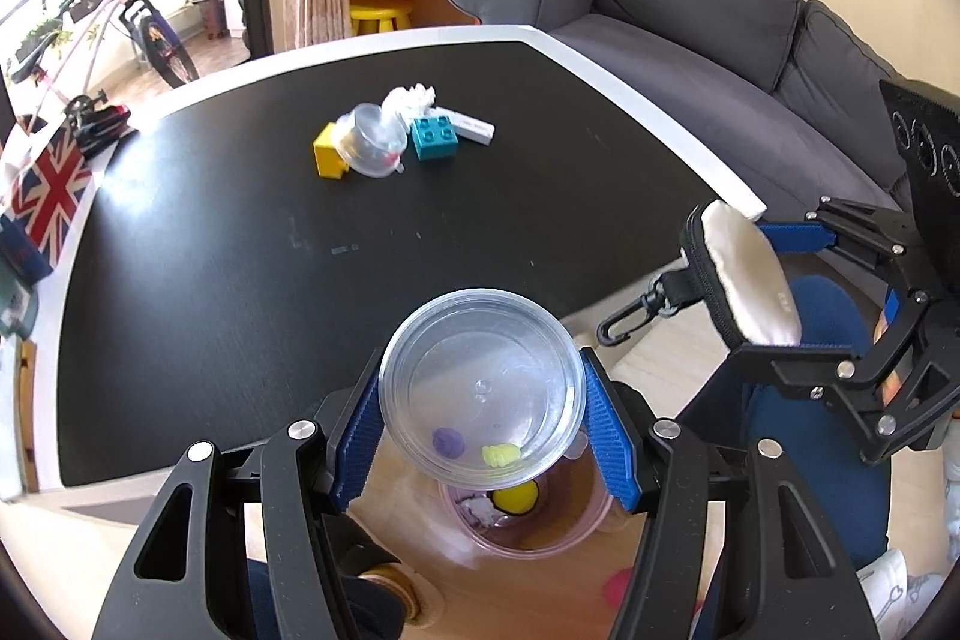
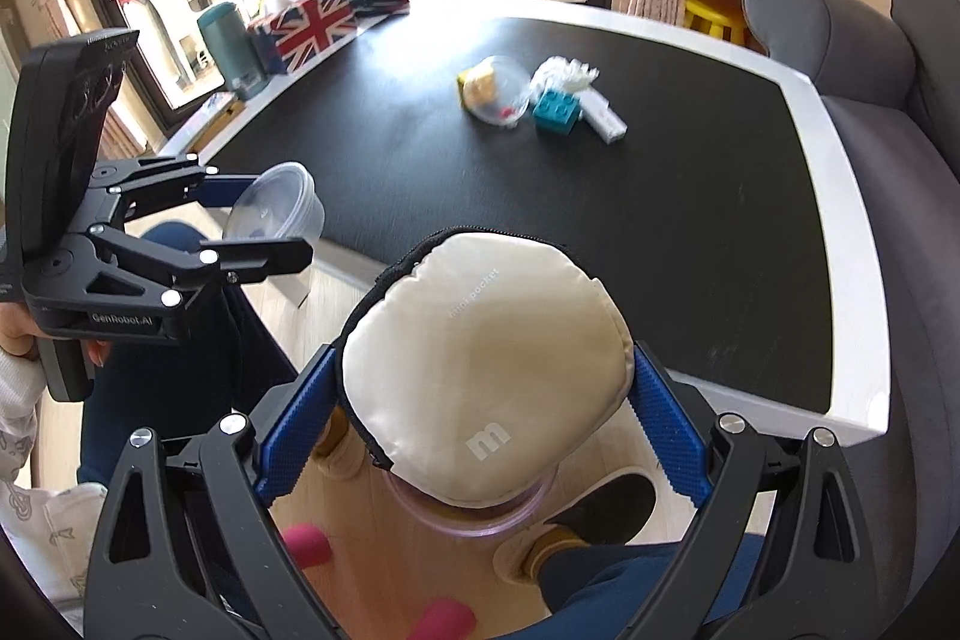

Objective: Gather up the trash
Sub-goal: 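Carry both items over the pink bin and open the right gripper to drop the pouch, then open the left gripper to drop the clear lidded tub into the pink bin, then raise both empty grippers from the bin back over the table, then reach the right gripper to the white stick and grasp it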

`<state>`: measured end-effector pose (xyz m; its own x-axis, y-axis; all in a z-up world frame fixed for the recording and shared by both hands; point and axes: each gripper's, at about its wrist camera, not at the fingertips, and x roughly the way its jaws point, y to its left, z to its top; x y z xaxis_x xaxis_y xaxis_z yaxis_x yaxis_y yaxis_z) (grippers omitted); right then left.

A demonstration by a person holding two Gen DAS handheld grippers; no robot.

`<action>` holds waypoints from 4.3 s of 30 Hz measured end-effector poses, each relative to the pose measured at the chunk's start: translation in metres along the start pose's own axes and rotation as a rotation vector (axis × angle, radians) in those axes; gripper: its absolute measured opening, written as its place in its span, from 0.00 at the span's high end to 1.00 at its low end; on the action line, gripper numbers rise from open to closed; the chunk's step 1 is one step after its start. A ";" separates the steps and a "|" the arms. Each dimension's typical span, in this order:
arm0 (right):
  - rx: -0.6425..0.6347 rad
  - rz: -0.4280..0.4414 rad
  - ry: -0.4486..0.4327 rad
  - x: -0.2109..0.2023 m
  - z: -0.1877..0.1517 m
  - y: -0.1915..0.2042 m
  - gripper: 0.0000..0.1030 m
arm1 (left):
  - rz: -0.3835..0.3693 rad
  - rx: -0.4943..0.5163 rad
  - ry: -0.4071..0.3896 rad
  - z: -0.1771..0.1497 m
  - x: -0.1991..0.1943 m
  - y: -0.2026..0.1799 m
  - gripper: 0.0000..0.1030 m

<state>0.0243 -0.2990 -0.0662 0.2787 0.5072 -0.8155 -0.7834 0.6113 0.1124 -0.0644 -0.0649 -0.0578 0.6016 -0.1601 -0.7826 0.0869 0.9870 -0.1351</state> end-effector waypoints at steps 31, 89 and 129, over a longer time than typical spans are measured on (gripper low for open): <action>0.055 0.010 0.020 0.013 -0.033 -0.007 0.07 | -0.018 0.002 0.040 -0.033 0.015 -0.013 0.42; 0.098 -0.004 -0.058 -0.022 0.007 -0.029 0.07 | -0.019 -0.023 -0.008 0.006 -0.009 -0.009 0.08; -0.085 -0.032 0.053 0.095 0.155 -0.089 0.06 | 0.029 -0.068 -0.028 0.102 0.032 0.078 0.07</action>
<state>0.2067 -0.2114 -0.0654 0.2767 0.4538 -0.8471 -0.8194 0.5719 0.0387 0.0426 0.0077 -0.0317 0.6255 -0.1299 -0.7693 0.0155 0.9879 -0.1541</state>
